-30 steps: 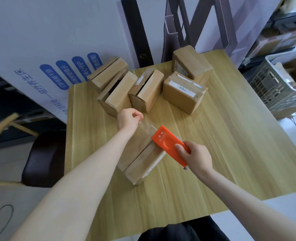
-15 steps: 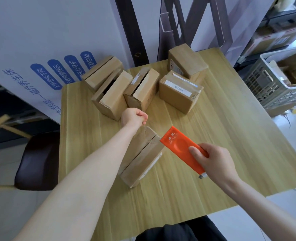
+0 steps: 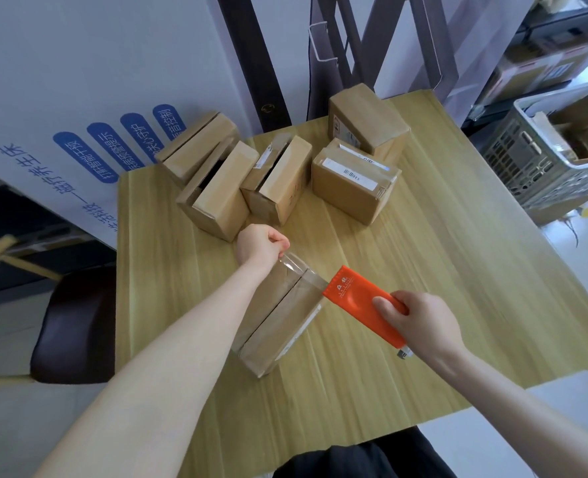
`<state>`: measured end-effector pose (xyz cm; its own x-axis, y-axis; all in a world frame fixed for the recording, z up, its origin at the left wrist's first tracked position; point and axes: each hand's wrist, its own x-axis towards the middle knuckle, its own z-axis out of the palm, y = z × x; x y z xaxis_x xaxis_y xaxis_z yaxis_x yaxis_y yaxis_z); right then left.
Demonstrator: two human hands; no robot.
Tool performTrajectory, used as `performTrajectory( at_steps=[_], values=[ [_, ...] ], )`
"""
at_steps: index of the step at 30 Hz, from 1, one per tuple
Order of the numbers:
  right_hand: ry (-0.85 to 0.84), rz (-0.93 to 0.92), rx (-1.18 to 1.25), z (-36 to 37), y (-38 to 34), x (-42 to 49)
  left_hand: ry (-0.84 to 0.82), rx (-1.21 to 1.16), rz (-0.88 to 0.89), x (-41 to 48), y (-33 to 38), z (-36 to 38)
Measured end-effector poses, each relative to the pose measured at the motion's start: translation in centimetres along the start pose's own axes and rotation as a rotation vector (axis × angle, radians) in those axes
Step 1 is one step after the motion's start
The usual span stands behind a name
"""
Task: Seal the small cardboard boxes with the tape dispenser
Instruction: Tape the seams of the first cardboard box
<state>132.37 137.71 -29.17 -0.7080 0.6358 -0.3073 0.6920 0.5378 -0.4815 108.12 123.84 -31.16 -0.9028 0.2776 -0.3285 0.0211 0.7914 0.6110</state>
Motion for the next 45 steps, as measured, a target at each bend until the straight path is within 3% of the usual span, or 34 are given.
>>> performTrajectory(
  at_steps=[7, 11, 13, 16, 19, 24, 38, 45],
  values=[
    [-0.018, 0.049, -0.017, 1.0, 0.0, 0.6, -0.027, 0.024, -0.008, 0.9, -1.1, 1.0],
    [-0.025, 0.052, -0.009, 1.1, 0.0, 0.7, -0.100, 0.051, -0.123, 1.3, -1.8, 1.6],
    [-0.024, 0.051, -0.008, 1.2, 0.2, 0.6, -0.015, 0.033, -0.150, 1.1, -2.3, 1.9],
    [-0.010, 0.052, 0.005, 1.6, 0.3, 0.3, 0.178, 0.022, 0.039, -0.4, -2.7, 2.5],
    [-0.008, 0.050, 0.016, 1.8, 0.1, 0.3, 0.136, 0.141, 0.159, -2.3, -3.0, 4.0],
    [-0.034, 0.032, 0.068, 1.5, 0.7, -0.3, 0.141, 0.413, 0.170, -3.0, -3.7, 5.3],
    [-0.111, -0.032, 0.139, -0.1, 2.5, -1.3, 0.153, 0.469, 0.183, -2.9, -3.7, 5.3],
    [-0.098, -0.070, -0.160, -0.2, 0.2, 0.1, 0.174, 0.482, 0.172, -3.1, -3.4, 5.4]
  ],
)
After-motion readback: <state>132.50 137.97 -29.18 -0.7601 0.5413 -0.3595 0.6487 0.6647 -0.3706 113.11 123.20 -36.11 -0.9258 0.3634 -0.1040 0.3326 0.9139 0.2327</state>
